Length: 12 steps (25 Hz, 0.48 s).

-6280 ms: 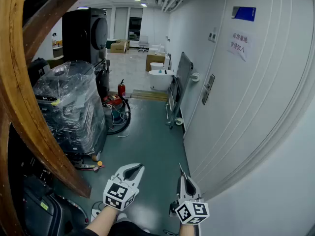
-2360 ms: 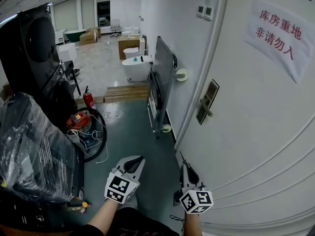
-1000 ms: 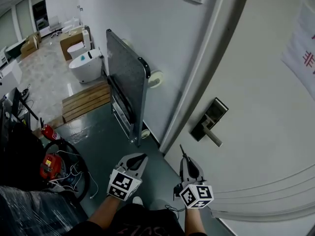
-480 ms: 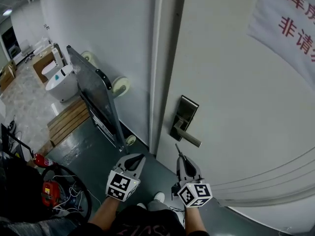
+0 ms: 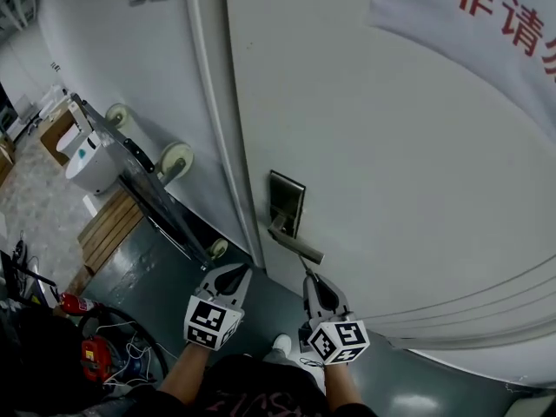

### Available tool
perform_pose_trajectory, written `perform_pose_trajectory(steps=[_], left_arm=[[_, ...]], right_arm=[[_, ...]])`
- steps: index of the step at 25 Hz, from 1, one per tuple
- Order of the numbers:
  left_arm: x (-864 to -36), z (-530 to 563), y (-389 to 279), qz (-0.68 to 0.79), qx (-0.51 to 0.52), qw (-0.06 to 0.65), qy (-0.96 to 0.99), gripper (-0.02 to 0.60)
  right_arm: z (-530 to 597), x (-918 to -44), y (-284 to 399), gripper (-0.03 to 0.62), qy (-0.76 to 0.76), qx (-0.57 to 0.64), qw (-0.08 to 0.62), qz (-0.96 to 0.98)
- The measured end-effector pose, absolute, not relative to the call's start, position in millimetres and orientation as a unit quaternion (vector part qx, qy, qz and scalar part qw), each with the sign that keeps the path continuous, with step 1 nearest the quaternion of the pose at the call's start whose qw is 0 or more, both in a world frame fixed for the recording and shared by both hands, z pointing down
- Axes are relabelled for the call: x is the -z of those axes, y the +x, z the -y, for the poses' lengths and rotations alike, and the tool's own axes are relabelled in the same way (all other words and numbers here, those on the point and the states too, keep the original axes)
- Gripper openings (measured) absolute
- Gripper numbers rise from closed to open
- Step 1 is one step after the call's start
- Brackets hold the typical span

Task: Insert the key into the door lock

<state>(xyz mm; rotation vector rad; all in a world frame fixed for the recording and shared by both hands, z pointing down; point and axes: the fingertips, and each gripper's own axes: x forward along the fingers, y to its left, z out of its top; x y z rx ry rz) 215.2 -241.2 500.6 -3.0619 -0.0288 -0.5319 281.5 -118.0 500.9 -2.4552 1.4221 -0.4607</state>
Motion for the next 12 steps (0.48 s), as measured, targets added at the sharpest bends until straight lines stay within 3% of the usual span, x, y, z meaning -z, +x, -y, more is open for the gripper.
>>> perform_pose_trajectory(steps=[12], left_arm=[[-503.4, 235.6, 234.0, 0.066, 0.156, 0.016, -0.985, 0.017]], right_arm=[[97.3, -502.4, 290.4, 0.080, -0.877, 0.160, 0.150, -0.428]])
